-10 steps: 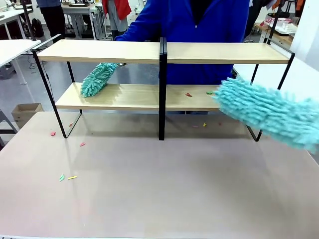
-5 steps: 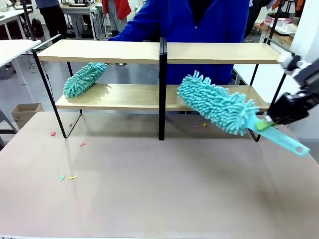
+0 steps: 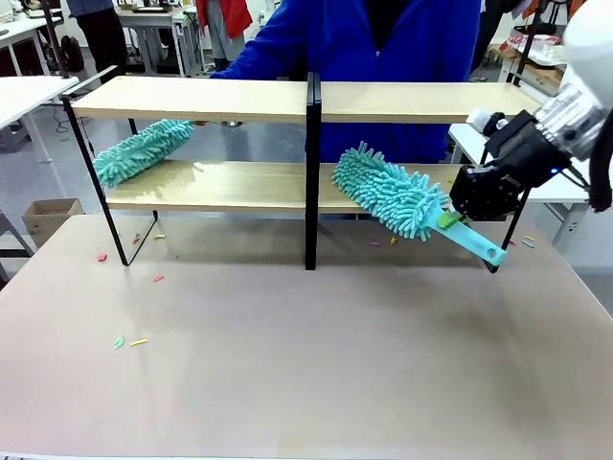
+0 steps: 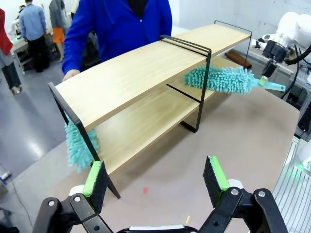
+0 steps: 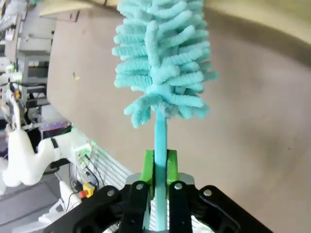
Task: Clean the shelves.
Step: Clean another randomly selected level of the Shelf with the Duster, then place the Duster on the table.
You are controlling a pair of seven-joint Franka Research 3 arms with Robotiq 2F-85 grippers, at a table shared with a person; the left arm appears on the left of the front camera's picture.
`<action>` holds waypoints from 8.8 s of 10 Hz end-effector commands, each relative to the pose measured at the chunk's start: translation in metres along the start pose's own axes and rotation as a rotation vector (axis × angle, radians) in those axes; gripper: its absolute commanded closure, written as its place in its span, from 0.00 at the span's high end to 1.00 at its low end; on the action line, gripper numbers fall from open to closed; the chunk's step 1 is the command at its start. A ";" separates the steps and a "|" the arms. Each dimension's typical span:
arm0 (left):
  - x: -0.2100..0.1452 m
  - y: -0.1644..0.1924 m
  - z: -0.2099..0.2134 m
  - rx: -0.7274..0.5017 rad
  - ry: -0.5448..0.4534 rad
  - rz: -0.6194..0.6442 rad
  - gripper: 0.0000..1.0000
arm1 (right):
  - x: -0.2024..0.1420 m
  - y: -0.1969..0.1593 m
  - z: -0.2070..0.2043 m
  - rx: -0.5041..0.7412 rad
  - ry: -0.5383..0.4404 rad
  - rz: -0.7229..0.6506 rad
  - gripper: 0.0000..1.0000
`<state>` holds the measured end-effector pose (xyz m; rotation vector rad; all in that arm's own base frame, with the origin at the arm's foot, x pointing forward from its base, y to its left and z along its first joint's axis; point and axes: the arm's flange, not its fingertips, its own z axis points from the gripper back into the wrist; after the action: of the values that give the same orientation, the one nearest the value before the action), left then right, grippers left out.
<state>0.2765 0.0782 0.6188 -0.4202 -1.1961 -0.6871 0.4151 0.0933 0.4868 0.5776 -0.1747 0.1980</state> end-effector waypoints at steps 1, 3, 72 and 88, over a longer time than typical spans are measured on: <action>0.000 0.000 0.000 -0.006 -0.007 -0.004 1.00 | 0.007 0.006 0.015 -0.077 -0.037 -0.060 0.00; 0.000 0.000 0.000 -0.006 -0.007 -0.004 1.00 | -0.010 0.006 0.038 -0.171 -0.055 -0.218 0.00; 0.000 0.000 0.000 -0.006 -0.007 -0.004 1.00 | -0.258 -0.092 0.388 0.530 -0.385 0.597 0.12; 0.000 0.000 0.000 -0.006 -0.007 -0.004 1.00 | -0.267 -0.094 0.395 0.481 -0.416 0.542 0.12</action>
<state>0.2763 0.0783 0.6191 -0.4197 -1.1968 -0.6872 0.1385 -0.2393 0.7013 1.0352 -0.6871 0.6528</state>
